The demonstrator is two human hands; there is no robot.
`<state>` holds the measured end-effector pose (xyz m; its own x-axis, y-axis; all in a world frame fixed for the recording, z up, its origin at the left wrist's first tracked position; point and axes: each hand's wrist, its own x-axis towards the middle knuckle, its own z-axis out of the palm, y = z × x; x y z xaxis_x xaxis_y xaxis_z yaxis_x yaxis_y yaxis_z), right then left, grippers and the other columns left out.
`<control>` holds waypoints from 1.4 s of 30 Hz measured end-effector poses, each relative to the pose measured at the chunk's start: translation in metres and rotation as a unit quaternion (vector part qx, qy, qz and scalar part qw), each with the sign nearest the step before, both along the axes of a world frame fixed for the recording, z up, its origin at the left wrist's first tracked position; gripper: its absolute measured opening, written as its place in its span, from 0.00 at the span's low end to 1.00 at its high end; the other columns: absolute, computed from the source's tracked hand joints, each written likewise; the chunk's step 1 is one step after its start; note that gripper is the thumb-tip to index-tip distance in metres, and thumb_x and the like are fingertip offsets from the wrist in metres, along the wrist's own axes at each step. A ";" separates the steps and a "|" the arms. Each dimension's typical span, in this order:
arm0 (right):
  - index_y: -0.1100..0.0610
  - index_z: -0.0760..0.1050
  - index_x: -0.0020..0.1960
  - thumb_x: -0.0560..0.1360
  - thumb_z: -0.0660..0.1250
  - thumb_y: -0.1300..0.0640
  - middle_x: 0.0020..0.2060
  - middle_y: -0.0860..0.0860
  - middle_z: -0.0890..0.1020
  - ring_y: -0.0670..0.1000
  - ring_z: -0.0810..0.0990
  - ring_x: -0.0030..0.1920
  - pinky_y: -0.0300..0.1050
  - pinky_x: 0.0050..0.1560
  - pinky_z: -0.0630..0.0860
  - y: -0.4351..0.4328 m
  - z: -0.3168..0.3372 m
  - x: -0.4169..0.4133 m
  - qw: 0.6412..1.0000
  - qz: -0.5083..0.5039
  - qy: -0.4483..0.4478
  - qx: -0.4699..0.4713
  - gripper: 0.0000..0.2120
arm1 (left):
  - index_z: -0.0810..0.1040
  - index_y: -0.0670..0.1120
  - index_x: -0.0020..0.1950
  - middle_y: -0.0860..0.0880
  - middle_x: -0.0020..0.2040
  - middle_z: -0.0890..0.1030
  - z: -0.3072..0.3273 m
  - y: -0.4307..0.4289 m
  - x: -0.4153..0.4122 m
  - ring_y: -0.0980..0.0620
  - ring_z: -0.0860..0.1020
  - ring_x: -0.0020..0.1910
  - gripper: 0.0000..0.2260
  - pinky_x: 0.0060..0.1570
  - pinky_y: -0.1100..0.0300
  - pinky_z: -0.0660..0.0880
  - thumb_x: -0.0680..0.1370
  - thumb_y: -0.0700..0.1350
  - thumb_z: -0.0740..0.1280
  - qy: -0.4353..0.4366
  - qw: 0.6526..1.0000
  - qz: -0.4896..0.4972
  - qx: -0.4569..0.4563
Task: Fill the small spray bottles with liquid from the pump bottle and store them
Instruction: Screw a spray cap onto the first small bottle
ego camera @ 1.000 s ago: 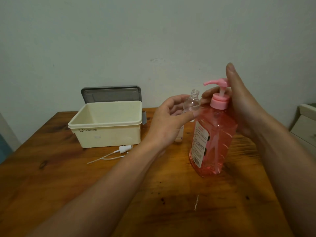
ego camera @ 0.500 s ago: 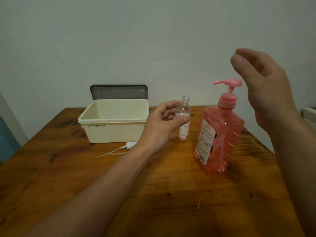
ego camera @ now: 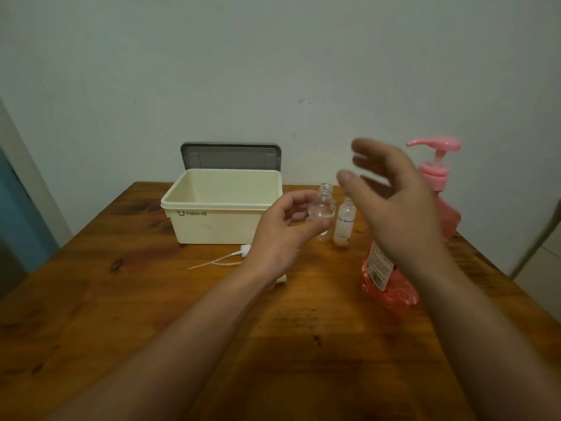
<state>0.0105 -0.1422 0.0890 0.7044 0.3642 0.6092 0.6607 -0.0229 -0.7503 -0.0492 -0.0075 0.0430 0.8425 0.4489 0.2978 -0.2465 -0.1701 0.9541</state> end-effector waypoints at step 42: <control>0.45 0.77 0.55 0.74 0.71 0.49 0.43 0.40 0.82 0.30 0.77 0.43 0.30 0.40 0.73 0.036 -0.077 0.011 0.983 0.027 0.154 -0.096 0.11 | 0.74 0.56 0.67 0.57 0.65 0.76 -0.058 0.046 -0.035 0.59 0.71 0.63 0.16 0.56 0.67 0.63 0.79 0.53 0.65 0.196 0.842 0.035 0.500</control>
